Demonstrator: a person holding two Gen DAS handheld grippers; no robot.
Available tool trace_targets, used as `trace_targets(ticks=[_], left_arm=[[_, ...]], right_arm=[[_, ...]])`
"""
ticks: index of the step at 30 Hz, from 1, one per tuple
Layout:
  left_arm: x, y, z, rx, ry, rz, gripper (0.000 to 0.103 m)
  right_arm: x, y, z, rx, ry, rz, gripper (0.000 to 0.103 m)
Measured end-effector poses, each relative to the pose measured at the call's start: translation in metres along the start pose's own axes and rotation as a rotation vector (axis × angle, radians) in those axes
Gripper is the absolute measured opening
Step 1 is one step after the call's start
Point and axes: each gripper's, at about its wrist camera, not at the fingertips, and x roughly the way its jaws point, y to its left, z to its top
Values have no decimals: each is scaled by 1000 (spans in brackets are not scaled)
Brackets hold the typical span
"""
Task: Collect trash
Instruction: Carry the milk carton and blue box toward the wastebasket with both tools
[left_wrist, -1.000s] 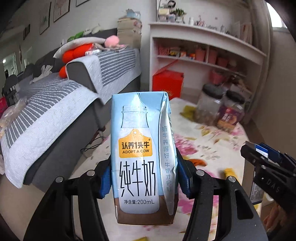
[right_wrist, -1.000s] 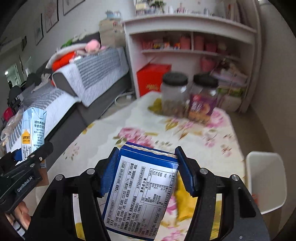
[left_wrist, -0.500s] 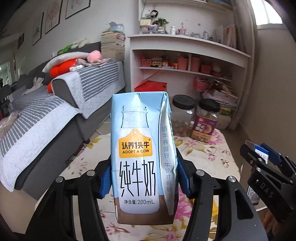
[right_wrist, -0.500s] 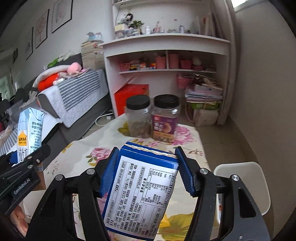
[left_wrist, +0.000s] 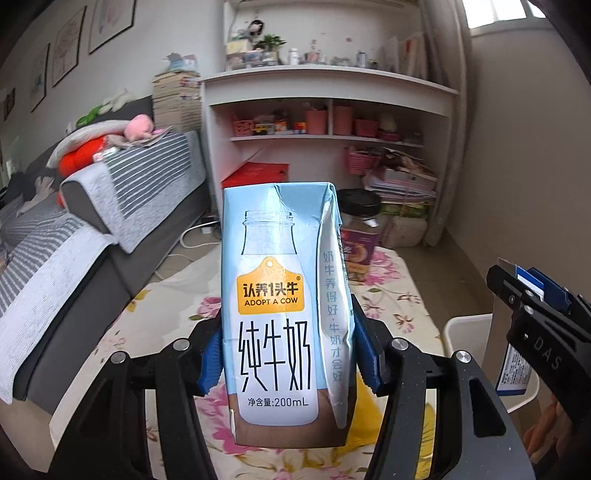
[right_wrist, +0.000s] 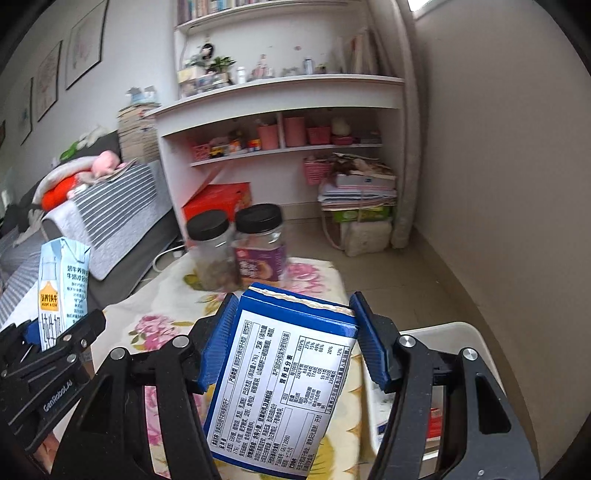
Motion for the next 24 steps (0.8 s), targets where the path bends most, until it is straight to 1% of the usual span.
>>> trace_targets(ticks=[6, 17, 19, 21, 24], left_arm=[[3, -34, 9, 37, -12, -45, 57], [5, -102, 24, 119, -28, -137, 57], [7, -118, 26, 135, -27, -160, 57], [9, -134, 28, 151, -25, -183, 57], [13, -160, 29, 178, -16, -218, 57]], right_arm=[[5, -39, 9, 81, 2, -68, 58], [16, -122, 18, 233, 35, -235, 60], [16, -139, 18, 270, 45, -268, 62], [12, -163, 17, 329, 42, -326, 82], [4, -192, 14, 410, 36, -371, 83]])
